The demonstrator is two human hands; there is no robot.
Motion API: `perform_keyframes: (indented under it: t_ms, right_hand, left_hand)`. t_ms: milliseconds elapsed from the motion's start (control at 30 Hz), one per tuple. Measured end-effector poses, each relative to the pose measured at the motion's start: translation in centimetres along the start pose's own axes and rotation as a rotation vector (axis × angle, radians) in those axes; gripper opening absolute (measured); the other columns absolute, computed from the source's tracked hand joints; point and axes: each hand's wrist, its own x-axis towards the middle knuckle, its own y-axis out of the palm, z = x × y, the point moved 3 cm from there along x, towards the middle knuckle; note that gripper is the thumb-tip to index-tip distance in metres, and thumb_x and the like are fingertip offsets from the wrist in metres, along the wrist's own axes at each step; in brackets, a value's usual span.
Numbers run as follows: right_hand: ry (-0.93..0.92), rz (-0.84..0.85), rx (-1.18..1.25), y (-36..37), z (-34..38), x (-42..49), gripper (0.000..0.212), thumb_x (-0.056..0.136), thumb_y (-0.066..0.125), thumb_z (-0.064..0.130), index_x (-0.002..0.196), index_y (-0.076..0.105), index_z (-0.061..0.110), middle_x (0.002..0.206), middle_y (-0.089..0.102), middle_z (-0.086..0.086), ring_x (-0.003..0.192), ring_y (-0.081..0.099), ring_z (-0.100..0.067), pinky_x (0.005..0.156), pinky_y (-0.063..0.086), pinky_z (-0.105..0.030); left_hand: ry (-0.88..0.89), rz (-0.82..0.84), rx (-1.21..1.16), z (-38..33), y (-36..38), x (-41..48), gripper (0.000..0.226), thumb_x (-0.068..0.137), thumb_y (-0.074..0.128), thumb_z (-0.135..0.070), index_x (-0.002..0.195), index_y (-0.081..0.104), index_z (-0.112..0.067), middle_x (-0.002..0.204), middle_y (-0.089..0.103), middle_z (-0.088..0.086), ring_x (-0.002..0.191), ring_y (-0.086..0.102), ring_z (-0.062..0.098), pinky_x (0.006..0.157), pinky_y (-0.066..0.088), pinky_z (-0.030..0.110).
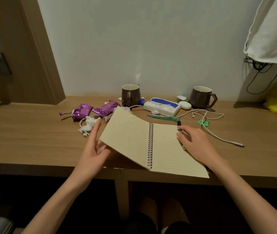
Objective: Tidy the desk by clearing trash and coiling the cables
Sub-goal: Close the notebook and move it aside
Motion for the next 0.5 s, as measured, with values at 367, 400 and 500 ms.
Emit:
perform_keyframes:
  t_ms: [367,400,500]
  right_hand:
    - [0.092,-0.13,0.309,-0.7,-1.0,0.1,0.037,0.1,0.039,0.034,0.135,0.047,0.025,0.128,0.056,0.004,0.114,0.052,-0.011,0.089,0.043,-0.028]
    - [0.116,-0.137,0.358,-1.0,-1.5,0.1,0.037,0.1,0.039,0.034,0.135,0.047,0.025,0.133,0.054,0.004,0.118,0.051,-0.012,0.093,0.043,-0.03]
    - [0.179,-0.097,0.539,-1.7,-2.7,0.1,0.036,0.101,0.039,0.03,0.135,0.047,0.023,0.137,0.052,-0.001,0.116,0.054,-0.014,0.096,0.048,-0.032]
  left_hand:
    - [0.043,0.172,0.137,-1.1,6.0,0.1,0.061,0.082,0.068,-0.024,0.133,0.035,-0.031,0.113,0.06,-0.024,0.105,0.056,-0.012,0.084,0.05,0.01]
    - [0.057,0.214,0.162,-1.1,7.0,0.3,0.064,0.086,0.061,-0.023,0.141,0.028,-0.028,0.12,0.056,-0.023,0.108,0.054,-0.011,0.086,0.049,0.011]
    - [0.17,0.349,0.301,-1.1,9.6,0.7,0.067,0.096,0.042,-0.028,0.149,0.002,-0.036,0.148,0.035,-0.012,0.129,0.041,-0.004,0.106,0.04,0.025]
